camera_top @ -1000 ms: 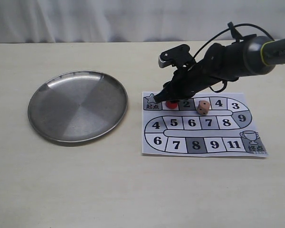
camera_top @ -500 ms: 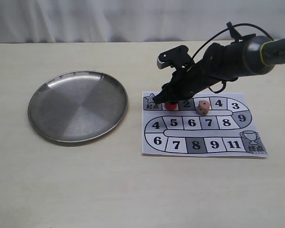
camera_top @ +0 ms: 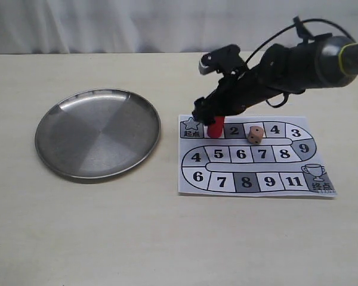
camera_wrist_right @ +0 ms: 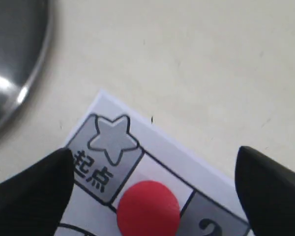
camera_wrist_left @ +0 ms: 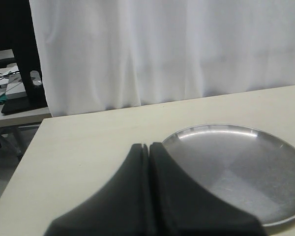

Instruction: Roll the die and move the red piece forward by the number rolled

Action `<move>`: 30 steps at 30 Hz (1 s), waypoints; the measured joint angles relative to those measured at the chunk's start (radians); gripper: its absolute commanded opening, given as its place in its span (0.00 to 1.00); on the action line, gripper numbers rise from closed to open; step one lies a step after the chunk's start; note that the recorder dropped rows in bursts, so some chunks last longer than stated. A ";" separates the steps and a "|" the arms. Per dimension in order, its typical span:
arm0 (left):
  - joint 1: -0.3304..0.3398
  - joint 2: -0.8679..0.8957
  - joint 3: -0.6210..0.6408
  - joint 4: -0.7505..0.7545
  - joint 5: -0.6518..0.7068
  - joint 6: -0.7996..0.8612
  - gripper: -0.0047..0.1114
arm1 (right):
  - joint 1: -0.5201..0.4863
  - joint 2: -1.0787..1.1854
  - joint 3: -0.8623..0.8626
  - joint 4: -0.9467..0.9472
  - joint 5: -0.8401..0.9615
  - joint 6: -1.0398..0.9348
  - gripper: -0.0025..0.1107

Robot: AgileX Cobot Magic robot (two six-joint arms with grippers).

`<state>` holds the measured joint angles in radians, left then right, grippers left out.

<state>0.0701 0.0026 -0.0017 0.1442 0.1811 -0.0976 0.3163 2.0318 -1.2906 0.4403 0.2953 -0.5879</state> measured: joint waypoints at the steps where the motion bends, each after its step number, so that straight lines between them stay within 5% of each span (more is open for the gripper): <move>1: 0.000 0.000 0.000 0.000 0.000 0.000 0.04 | 0.000 -0.033 0.000 0.000 0.000 0.000 0.72; 9: 0.000 0.000 0.000 0.000 0.000 0.000 0.04 | 0.000 -0.521 0.000 -0.127 0.168 0.002 0.06; 20: 0.000 0.000 0.000 0.000 0.000 0.000 0.04 | 0.000 -1.046 0.344 -0.096 0.202 0.050 0.06; 30: 0.000 0.000 0.000 0.000 0.000 0.000 0.04 | 0.000 -1.238 0.706 0.148 0.076 -0.064 0.06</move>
<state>0.0701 0.0026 -0.0017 0.1442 0.1811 -0.0976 0.3163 0.7939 -0.5849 0.5883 0.3710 -0.6519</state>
